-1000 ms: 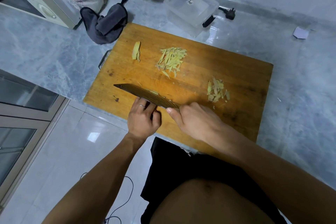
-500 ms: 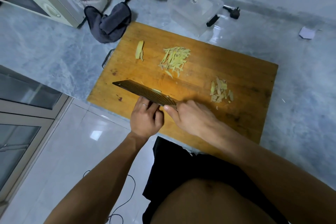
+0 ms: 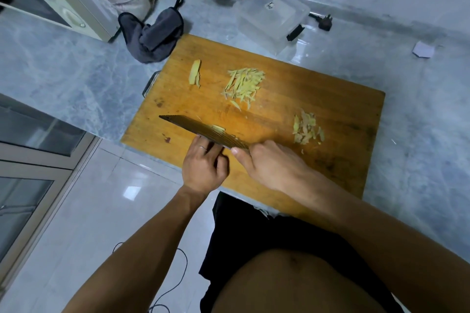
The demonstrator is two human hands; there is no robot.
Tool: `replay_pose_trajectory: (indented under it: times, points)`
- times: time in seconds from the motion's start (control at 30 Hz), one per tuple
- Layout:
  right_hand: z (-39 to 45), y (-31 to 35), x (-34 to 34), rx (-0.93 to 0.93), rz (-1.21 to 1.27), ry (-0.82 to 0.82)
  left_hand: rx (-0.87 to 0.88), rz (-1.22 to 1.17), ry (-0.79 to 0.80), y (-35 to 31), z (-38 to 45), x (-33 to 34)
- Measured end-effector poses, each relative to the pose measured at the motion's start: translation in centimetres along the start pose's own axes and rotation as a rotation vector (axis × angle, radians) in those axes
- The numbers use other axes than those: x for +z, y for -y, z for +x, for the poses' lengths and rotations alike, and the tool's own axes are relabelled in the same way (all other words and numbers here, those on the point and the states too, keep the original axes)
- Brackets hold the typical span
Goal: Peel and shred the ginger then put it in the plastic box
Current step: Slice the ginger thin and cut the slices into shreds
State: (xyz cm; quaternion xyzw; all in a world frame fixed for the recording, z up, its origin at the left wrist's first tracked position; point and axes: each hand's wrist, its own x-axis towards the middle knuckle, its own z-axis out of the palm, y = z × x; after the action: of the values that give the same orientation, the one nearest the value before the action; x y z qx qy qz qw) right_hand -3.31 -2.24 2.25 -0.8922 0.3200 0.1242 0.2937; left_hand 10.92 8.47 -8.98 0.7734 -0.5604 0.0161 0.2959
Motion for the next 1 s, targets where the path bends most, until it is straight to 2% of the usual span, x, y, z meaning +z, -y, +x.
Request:
replay_pose_trajectory:
  times: [0.53, 1.0]
  points:
    - [0.4, -0.3, -0.6, 0.0, 0.019, 0.045, -0.072, -0.001, 0.063, 0.3, -0.3, 0.0]
    - [0.2, 0.1, -0.4, 0.012, -0.006, 0.059, -0.052, -0.002, 0.021, 0.0, -0.3, 0.1]
